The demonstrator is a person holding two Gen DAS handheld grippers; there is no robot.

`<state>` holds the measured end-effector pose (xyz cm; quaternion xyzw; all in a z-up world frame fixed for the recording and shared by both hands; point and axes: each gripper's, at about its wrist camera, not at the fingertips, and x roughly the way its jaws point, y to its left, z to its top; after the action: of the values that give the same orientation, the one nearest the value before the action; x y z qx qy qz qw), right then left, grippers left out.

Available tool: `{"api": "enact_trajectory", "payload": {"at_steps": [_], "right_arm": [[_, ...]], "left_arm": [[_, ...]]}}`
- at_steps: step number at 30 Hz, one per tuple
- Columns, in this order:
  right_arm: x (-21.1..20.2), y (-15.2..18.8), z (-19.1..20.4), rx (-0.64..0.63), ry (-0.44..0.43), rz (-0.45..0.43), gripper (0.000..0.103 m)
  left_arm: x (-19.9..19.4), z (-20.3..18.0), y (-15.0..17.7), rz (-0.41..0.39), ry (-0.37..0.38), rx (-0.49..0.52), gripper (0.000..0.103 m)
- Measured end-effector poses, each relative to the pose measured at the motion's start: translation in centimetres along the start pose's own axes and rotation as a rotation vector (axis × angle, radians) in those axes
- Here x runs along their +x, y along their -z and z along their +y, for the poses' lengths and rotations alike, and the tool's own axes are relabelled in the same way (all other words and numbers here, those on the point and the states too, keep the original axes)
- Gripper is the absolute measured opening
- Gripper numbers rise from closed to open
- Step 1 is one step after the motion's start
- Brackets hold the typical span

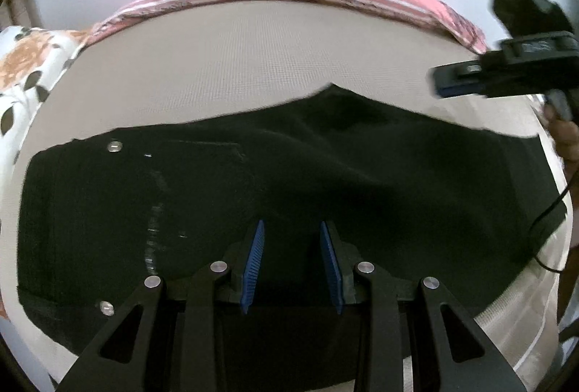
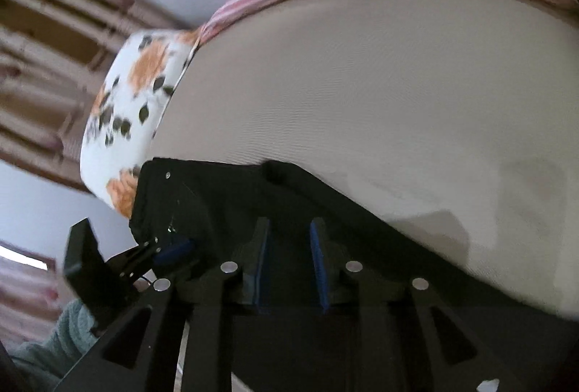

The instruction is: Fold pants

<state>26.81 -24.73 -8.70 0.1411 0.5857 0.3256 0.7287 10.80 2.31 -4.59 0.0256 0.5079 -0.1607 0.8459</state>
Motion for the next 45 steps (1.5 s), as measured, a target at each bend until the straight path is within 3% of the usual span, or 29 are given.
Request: {"api": "enact_trajectory", "payload": {"at_steps": [7, 9, 10, 11, 12, 18, 24, 28, 32, 38, 45], "right_arm": [[7.0, -4.1, 3.0, -0.144, 0.027, 0.112, 0.03], [8.0, -4.5, 3.4, -0.164, -0.004, 0.141, 0.03], [8.2, -4.6, 3.5, -0.175, -0.009, 0.142, 0.028], [8.3, -4.6, 3.8, -0.194, -0.017, 0.138, 0.014], [8.1, -4.7, 3.8, -0.203, -0.04, 0.143, 0.011], [8.2, -5.9, 3.8, -0.207, 0.018, 0.09, 0.009], [10.2, -6.1, 2.5, -0.17, 0.055, 0.095, 0.008], [8.6, -6.2, 2.5, -0.14, 0.053, 0.078, 0.023], [2.8, -4.8, 2.4, -0.129, 0.061, -0.024, 0.028], [-2.8, -0.7, -1.2, -0.072, 0.148, -0.057, 0.03], [-4.9, 4.5, -4.8, 0.023, 0.201, -0.072, 0.03]], "left_arm": [[0.5, 3.2, 0.2, 0.006, 0.019, -0.123, 0.033], [0.7, 3.7, 0.3, 0.014, 0.045, -0.156, 0.033], [0.7, 3.9, 0.3, 0.013, 0.052, -0.164, 0.033], [0.8, 3.9, 0.4, 0.011, 0.056, -0.167, 0.033], [0.8, 4.0, 0.4, 0.012, 0.058, -0.166, 0.033], [0.9, 4.1, 0.8, 0.009, 0.057, -0.158, 0.034], [1.2, 4.2, 0.9, 0.009, 0.052, -0.154, 0.034], [1.1, 4.0, 0.5, 0.019, 0.037, -0.151, 0.034], [-0.2, 4.0, -0.5, -0.013, 0.029, -0.162, 0.034], [-0.7, 1.9, -3.3, -0.033, 0.053, -0.085, 0.034], [3.9, -2.8, -6.3, 0.002, 0.132, 0.029, 0.034]]}}
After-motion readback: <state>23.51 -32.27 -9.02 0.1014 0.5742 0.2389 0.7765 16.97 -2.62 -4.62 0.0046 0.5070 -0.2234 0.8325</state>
